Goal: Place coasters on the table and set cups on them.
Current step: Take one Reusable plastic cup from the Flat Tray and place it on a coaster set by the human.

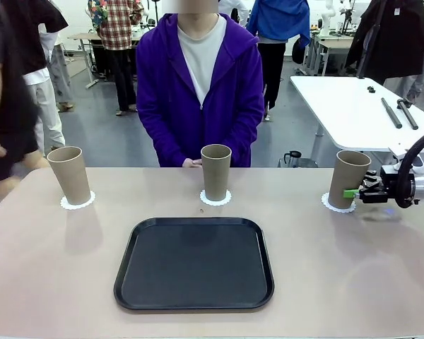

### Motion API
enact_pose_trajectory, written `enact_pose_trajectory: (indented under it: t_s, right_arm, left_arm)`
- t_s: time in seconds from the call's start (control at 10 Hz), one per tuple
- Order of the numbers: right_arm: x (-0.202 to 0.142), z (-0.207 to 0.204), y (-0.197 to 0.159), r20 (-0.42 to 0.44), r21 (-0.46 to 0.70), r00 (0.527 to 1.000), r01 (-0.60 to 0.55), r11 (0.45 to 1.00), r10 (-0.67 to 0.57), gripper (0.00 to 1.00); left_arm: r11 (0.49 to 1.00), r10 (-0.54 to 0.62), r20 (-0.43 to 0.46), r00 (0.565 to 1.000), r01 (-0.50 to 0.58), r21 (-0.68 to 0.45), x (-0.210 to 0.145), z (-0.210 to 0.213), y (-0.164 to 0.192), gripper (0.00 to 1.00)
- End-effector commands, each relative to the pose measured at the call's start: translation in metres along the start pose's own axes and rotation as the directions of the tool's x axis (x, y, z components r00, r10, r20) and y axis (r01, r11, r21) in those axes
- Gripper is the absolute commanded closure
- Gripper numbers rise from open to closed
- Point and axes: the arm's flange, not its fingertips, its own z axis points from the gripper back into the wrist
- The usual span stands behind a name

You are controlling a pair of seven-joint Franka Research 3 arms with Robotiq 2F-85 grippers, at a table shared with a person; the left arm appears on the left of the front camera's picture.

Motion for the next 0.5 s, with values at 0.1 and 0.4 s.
enact_pose_trajectory:
  t_s: [0.1, 0.4]
  right_arm:
    - [0.0022, 0.0003, -0.0094, -0.035, -0.019, 0.999, 0.006, 1.0, -0.006, 0.0]
    - [0.0031, 0.002, -0.0089, -0.068, -0.028, 0.998, -0.002, 1.0, 0.0, 0.0]
  left_arm:
    - [1.0, -0.006, 0.01, 1.0, 0.006, -0.004, -0.0004, 0.0011, -0.0015, 0.0]
    - [1.0, -0.006, 0.01, 1.0, 0.006, -0.004, -0.0004, 0.0011, -0.0015, 0.0]
